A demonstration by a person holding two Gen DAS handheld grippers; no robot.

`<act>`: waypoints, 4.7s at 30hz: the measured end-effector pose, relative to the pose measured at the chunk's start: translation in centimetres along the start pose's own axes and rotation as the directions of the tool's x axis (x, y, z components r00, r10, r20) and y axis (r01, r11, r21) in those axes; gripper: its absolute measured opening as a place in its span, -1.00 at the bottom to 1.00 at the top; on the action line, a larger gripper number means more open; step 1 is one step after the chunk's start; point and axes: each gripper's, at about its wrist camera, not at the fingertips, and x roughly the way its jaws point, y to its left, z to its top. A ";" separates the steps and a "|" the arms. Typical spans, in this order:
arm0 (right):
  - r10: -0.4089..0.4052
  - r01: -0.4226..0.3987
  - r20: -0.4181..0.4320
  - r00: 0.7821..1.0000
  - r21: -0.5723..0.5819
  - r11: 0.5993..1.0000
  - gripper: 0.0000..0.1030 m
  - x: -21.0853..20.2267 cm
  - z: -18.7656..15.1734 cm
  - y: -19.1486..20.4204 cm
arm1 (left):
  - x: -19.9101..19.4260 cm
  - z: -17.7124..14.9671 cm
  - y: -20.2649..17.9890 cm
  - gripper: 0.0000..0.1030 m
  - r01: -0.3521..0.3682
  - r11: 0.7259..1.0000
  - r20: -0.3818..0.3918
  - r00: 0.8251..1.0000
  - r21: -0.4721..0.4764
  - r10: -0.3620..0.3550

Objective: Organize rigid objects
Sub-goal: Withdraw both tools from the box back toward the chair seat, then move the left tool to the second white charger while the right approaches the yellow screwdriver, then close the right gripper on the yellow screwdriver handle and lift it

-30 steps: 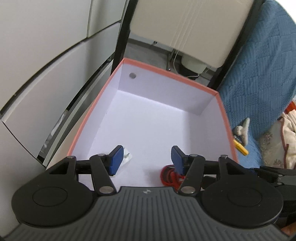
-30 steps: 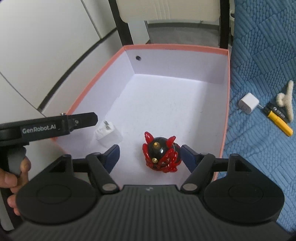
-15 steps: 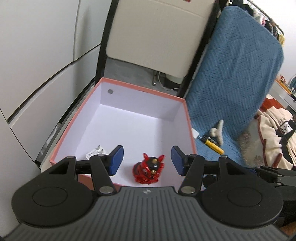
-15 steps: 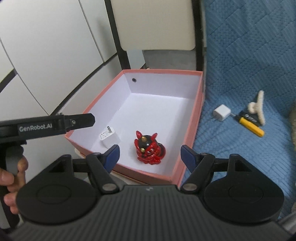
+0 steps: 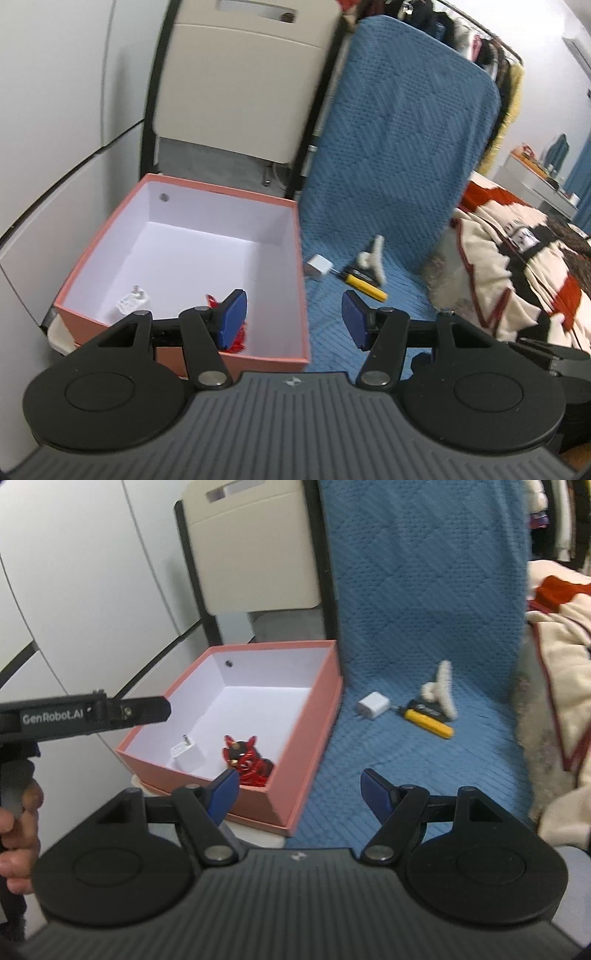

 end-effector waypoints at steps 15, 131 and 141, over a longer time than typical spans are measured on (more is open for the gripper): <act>-0.092 0.090 0.031 0.995 0.063 0.994 0.45 -5.6 -5.1 -3.4 | -2.1 -4.6 -4.8 0.22 0.093 0.995 -0.031 0.995 0.027 -0.092; -0.168 0.123 -0.297 0.940 -0.165 0.979 -0.50 25.2 2.3 -16.5 | 37.5 -0.8 -8.2 -0.07 -0.099 0.971 -0.300 0.940 0.219 0.163; -0.206 0.162 -0.341 0.917 -0.153 0.975 -0.58 22.4 1.9 -13.4 | 34.9 -3.1 -5.7 -0.08 -0.047 0.994 -0.318 0.945 0.104 0.077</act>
